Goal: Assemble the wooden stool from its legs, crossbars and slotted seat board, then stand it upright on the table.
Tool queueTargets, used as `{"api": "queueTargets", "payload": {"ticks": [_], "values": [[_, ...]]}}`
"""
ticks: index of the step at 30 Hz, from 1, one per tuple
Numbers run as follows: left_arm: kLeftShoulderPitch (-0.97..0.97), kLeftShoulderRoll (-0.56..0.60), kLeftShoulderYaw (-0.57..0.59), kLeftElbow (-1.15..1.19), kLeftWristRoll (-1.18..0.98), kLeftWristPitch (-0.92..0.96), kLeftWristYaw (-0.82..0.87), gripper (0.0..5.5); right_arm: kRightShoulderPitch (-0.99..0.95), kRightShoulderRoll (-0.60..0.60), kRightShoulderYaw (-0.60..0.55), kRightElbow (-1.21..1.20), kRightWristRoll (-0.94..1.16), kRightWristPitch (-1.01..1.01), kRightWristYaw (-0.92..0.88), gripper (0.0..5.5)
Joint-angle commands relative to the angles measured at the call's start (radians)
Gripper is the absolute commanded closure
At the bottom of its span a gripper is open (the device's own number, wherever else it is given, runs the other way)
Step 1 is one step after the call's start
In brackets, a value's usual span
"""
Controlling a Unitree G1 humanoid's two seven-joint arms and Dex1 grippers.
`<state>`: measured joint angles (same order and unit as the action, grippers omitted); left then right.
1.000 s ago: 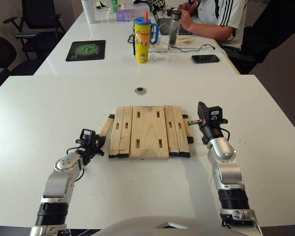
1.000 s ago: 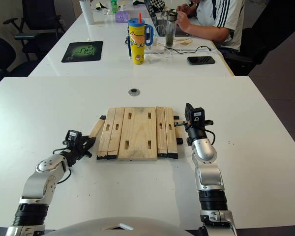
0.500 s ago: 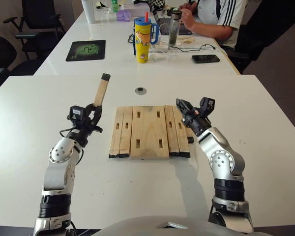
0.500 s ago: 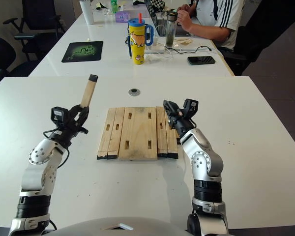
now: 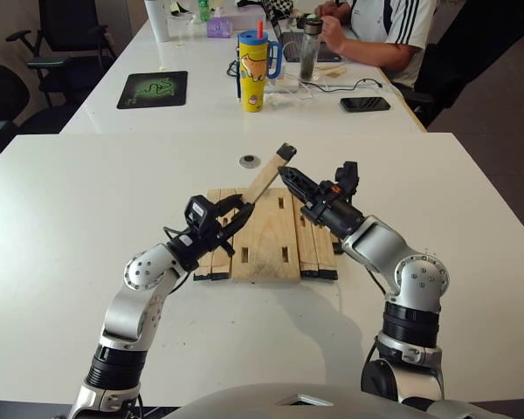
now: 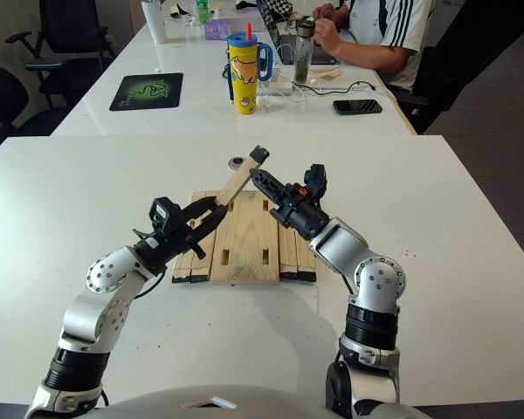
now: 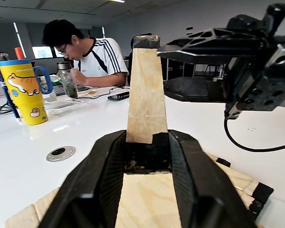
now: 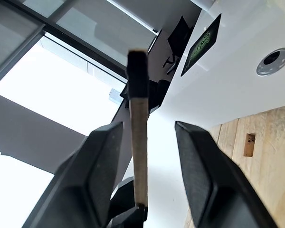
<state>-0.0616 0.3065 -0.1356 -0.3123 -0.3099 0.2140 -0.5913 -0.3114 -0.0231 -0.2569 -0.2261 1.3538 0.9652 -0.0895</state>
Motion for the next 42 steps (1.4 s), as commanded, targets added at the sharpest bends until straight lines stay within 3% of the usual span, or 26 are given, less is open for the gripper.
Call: {"api": "queueTargets", "payload": {"ticks": [1, 4, 17, 23, 26, 29, 36, 42], "values": [[-0.013, 0.013, -0.017, -0.008, 0.017, 0.009, -0.009, 4.18, -0.031, -0.008, 0.006, 0.006, 0.04, -0.012, -0.025, 3.5], [-0.013, 0.014, -0.021, -0.009, 0.017, 0.01, -0.012, 4.18, -0.035, -0.009, 0.008, 0.01, 0.046, -0.027, -0.033, 3.5], [-0.002, 0.032, -0.03, 0.003, 0.033, -0.009, -0.022, 4.18, -0.039, -0.028, 0.01, 0.027, 0.045, -0.068, -0.044, 5.1], [0.002, 0.026, -0.024, 0.011, 0.034, -0.002, -0.009, 4.18, -0.036, -0.031, 0.01, 0.024, 0.024, -0.089, -0.043, 5.09], [0.011, 0.015, 0.001, 0.019, 0.012, 0.007, 0.008, 3.61, -0.026, -0.04, 0.014, 0.011, -0.074, -0.15, -0.028, 5.09], [0.002, -0.03, 0.06, 0.052, -0.014, 0.029, 0.081, 3.3, 0.025, -0.112, 0.084, -0.03, -0.318, -0.258, 0.033, 5.09], [-0.014, -0.113, 0.219, 0.137, -0.029, 0.03, 0.282, 3.3, 0.15, -0.094, 0.187, -0.075, -0.616, -0.427, 0.055, 5.09], [-0.011, -0.127, 0.237, 0.169, 0.005, 0.027, 0.345, 4.04, 0.138, -0.029, 0.179, -0.001, -0.752, -0.541, 0.028, 5.09]]}}
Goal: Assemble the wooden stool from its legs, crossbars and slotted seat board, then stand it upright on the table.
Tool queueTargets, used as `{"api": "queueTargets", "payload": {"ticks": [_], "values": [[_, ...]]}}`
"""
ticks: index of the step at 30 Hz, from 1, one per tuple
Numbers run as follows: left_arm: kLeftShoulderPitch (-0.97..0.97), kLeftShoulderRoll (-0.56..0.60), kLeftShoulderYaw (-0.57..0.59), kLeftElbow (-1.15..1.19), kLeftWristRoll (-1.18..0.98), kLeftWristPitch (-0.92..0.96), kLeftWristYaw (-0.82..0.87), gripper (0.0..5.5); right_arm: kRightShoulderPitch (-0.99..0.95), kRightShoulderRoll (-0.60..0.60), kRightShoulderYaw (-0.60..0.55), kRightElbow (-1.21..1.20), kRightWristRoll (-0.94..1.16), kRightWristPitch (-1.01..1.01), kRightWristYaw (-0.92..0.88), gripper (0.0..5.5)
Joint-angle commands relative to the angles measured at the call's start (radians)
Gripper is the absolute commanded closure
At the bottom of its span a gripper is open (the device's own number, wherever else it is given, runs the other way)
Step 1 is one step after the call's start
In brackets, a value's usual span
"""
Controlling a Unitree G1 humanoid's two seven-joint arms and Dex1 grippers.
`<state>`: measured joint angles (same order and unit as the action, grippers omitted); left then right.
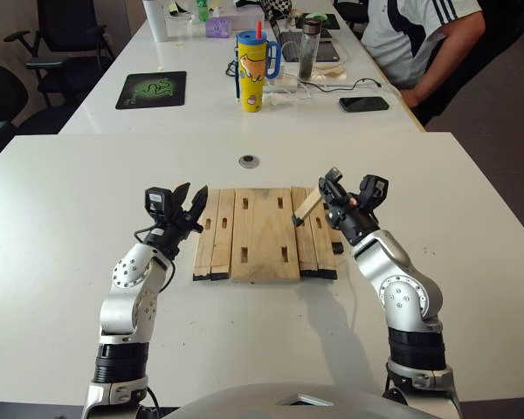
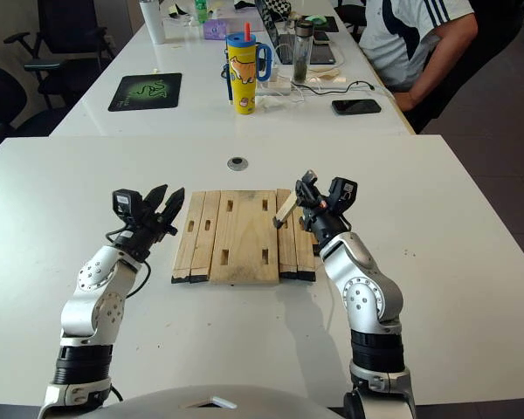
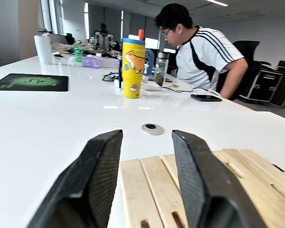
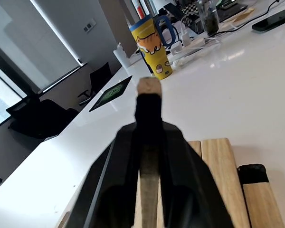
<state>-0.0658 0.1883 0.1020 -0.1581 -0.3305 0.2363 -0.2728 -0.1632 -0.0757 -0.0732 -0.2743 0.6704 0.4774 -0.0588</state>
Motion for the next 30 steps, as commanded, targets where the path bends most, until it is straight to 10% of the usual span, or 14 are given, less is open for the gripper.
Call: {"api": "queueTargets", "payload": {"ticks": [1, 11, 30], "values": [[-0.005, -0.011, -0.001, 0.017, 0.031, 0.006, 0.033, 4.17, -0.007, 0.028, -0.006, 0.069, -0.088, -0.068, -0.001, 5.09], [0.003, -0.026, -0.005, 0.025, 0.056, 0.011, 0.067, 5.48, 0.005, 0.088, -0.061, 0.155, -0.098, -0.087, 0.023, 5.09], [-0.008, -0.024, -0.017, 0.015, 0.07, 0.027, 0.067, 5.5, -0.029, 0.087, 0.01, 0.364, -0.378, -0.224, 0.011, 5.09]]}}
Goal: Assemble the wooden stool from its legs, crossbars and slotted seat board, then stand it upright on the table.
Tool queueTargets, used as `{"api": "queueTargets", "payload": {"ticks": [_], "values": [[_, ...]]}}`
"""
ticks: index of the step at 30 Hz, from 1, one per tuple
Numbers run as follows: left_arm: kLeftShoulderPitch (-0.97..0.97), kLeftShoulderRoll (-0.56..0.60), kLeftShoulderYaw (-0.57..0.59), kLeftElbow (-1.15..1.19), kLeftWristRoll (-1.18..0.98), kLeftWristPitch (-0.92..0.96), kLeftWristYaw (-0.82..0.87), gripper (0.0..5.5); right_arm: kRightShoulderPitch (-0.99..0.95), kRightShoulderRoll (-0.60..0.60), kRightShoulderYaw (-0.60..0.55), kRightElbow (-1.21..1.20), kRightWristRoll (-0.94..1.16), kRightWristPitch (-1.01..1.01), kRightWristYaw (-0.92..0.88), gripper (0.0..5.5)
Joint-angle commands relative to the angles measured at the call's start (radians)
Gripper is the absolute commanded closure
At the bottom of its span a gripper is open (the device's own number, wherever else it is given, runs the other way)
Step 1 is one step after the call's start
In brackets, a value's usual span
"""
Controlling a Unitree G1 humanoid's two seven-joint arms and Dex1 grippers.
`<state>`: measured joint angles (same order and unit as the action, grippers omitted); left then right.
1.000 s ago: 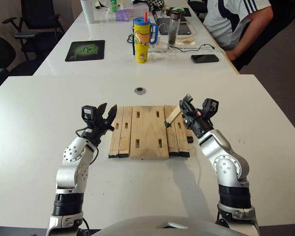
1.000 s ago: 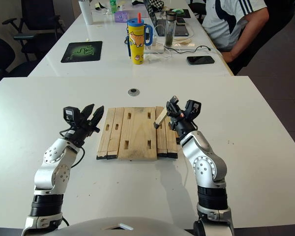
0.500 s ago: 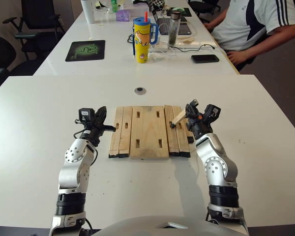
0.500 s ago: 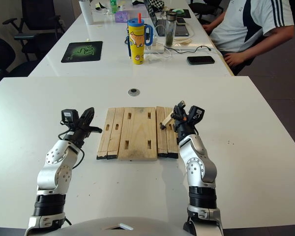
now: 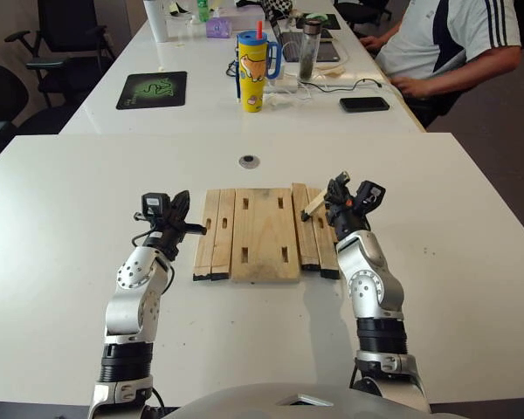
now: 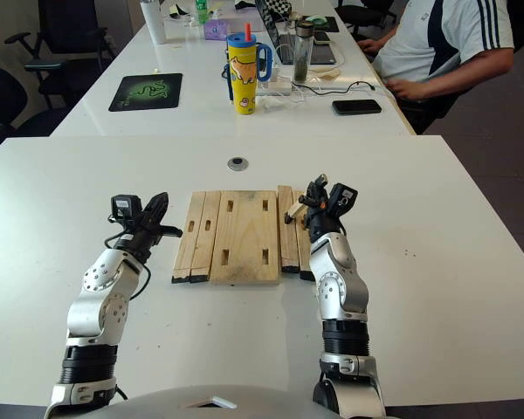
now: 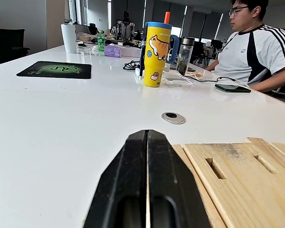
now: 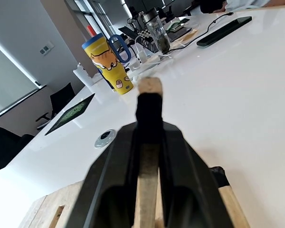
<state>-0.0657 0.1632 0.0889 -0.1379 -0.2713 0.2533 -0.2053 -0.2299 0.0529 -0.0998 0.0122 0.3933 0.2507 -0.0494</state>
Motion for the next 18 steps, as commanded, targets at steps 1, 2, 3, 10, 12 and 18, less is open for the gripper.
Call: {"api": "queueTargets", "payload": {"ticks": [1, 2, 3, 10, 12, 18], "values": [[-0.008, 0.002, -0.005, -0.006, 0.011, 0.01, 0.0, 5.5, 0.042, -0.05, 0.048, 0.094, -0.126, -0.012, 0.008, 5.09], [-0.008, 0.002, -0.006, -0.007, 0.012, 0.01, 0.0, 5.5, 0.047, -0.057, 0.056, 0.107, -0.145, -0.025, 0.013, 5.09], [-0.009, 0.002, -0.007, -0.007, 0.012, 0.011, 0.0, 5.5, 0.052, -0.066, 0.065, 0.122, -0.165, -0.037, 0.02, 5.09], [-0.006, 0.005, -0.011, -0.011, 0.015, 0.012, 0.0, 5.5, 0.1, -0.117, 0.127, 0.196, -0.256, -0.149, 0.114, 5.09], [-0.003, 0.006, -0.014, -0.014, 0.018, 0.01, -0.001, 5.5, 0.121, -0.128, 0.147, 0.195, -0.268, -0.217, 0.162, 5.09], [-0.002, 0.005, -0.016, -0.015, 0.023, 0.007, -0.002, 5.5, 0.152, -0.139, 0.146, 0.207, -0.287, -0.312, 0.2, 5.09]]}}
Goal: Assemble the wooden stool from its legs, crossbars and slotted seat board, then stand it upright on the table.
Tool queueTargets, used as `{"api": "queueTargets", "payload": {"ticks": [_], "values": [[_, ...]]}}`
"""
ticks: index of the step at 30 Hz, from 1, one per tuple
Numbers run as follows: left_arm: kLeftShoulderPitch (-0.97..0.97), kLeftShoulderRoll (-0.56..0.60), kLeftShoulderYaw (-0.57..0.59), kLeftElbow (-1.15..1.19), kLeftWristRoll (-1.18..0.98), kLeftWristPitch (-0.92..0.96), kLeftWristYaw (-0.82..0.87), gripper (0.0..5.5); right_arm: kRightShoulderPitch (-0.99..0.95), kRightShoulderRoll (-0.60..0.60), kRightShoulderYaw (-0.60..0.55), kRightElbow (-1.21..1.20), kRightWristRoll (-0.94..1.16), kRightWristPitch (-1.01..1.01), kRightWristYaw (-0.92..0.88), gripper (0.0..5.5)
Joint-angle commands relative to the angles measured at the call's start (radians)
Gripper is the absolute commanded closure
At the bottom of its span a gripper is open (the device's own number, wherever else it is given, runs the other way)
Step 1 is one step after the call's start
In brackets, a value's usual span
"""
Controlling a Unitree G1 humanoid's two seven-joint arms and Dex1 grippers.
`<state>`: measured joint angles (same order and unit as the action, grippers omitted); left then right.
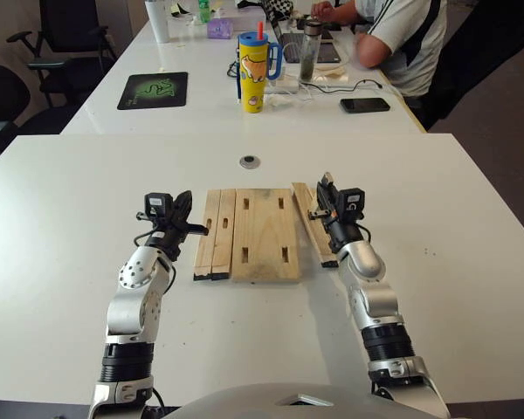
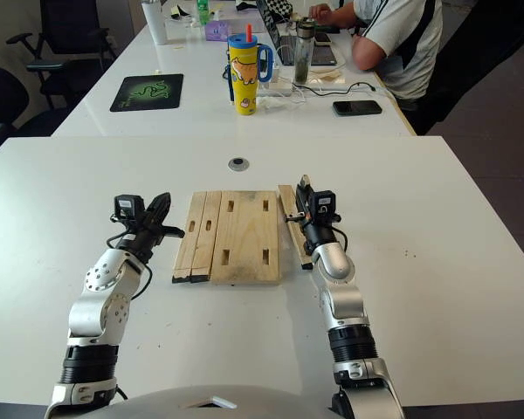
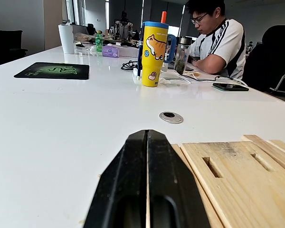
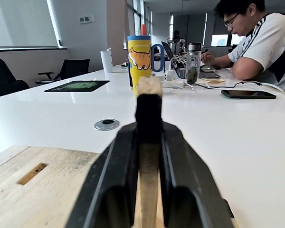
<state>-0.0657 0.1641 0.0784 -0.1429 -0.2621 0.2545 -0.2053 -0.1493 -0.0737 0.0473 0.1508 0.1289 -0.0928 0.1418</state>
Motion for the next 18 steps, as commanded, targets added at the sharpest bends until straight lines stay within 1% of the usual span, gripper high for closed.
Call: {"api": "queueTargets", "payload": {"ticks": [1, 2, 3, 7, 13, 18], "values": [[-0.003, 0.004, -0.005, -0.008, 0.014, 0.004, -0.003, 5.5, 0.068, -0.012, -0.002, 0.066, -0.026, 0.026, 0.009, 5.09], [-0.003, 0.004, -0.005, -0.007, 0.014, 0.003, -0.003, 5.5, 0.064, -0.014, 0.002, 0.059, -0.035, 0.018, 0.009, 5.09], [-0.003, 0.004, -0.006, -0.007, 0.015, 0.002, -0.003, 5.5, 0.06, -0.015, 0.006, 0.048, -0.043, 0.012, 0.006, 4.73], [-0.006, 0.005, -0.006, -0.003, 0.022, -0.004, -0.007, 5.5, 0.014, -0.002, 0.008, -0.041, -0.062, 0.028, -0.013, 4.23], [-0.003, 0.004, -0.005, -0.004, 0.026, -0.01, -0.006, 5.5, -0.131, 0.001, -0.017, -0.205, -0.071, 0.094, -0.055, 4.23], [-0.005, -0.003, -0.007, 0.001, 0.032, -0.017, -0.003, 5.5, -0.286, -0.013, -0.051, -0.244, -0.065, 0.174, -0.073, 4.23]]}}
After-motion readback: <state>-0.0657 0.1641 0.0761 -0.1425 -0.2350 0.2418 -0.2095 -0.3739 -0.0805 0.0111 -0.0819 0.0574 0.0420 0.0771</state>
